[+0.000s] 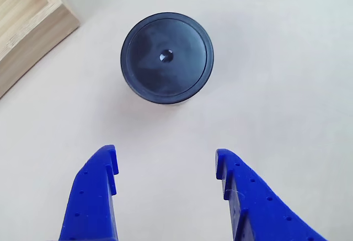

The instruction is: Place the black cylinder in the wooden box then return to rest.

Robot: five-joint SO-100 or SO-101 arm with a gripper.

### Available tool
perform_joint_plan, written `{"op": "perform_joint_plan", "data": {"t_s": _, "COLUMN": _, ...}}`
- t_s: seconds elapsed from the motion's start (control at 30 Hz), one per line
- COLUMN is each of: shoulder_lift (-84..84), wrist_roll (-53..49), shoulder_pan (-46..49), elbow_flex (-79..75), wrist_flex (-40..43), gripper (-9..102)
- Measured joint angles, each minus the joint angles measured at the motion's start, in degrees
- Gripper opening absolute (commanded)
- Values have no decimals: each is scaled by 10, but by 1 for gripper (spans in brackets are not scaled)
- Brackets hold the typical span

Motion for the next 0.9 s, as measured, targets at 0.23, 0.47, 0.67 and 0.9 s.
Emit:
{"op": "perform_joint_plan", "data": {"t_s": 0.23, "shoulder_lift": 33, "wrist_roll": 4, "shoulder_pan": 1, "elbow_flex": 0, "wrist_flex": -61, "gripper": 26}}
{"op": "perform_joint_plan", "data": {"t_s": 0.47, "shoulder_lift": 47, "wrist_roll": 4, "shoulder_pan": -21, "elbow_flex": 0, "wrist_flex": -98, "gripper": 26}}
{"op": "perform_joint_plan", "data": {"t_s": 0.67, "shoulder_lift": 57, "wrist_roll": 4, "shoulder_pan": -27, "elbow_flex": 0, "wrist_flex": -106, "gripper": 27}}
{"op": "perform_joint_plan", "data": {"t_s": 0.9, "shoulder_lift": 62, "wrist_roll": 14, "shoulder_pan": -23, "elbow_flex": 0, "wrist_flex": -119, "gripper": 27}}
